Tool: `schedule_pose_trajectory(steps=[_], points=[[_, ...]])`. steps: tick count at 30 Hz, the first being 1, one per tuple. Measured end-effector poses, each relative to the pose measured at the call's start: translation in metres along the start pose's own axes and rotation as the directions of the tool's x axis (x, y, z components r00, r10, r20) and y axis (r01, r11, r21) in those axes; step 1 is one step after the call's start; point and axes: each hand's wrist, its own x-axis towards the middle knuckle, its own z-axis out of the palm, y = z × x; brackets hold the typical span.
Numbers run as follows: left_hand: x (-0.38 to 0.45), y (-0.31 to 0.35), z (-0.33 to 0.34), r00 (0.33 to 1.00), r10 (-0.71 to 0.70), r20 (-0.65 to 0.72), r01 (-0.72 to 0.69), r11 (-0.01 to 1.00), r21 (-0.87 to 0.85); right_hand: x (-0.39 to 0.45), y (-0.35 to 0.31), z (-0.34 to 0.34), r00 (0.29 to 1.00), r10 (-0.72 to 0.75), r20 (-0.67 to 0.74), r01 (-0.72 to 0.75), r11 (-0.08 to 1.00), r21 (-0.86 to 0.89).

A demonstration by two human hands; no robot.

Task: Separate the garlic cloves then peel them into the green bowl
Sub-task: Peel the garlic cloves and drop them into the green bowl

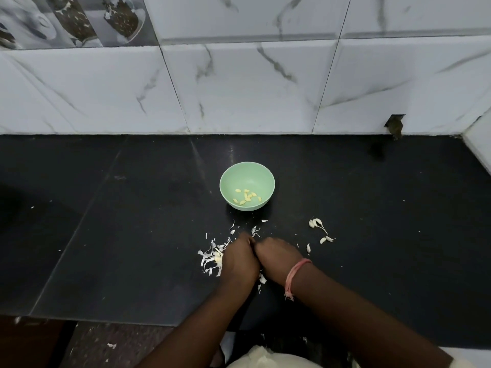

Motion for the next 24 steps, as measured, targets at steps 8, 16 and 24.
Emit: schedule_pose_trajectory(steps=[8,16,24], points=[[0.008,0.002,-0.005,0.99,-0.133,0.035,0.137,0.979,-0.148,0.004,0.008,-0.006,0.967,0.238,-0.093,-0.196,0.923,0.33],[-0.008,0.015,-0.001,0.963,-0.203,0.178,0.259,0.517,-0.816,-0.005,0.022,0.017,0.878,0.44,-0.189,0.038,0.328,0.944],[-0.029,0.015,0.004,0.96,-0.233,0.155,0.236,0.375,-0.897,-0.02,0.03,0.027,0.881,0.385,-0.275,0.155,0.314,0.937]])
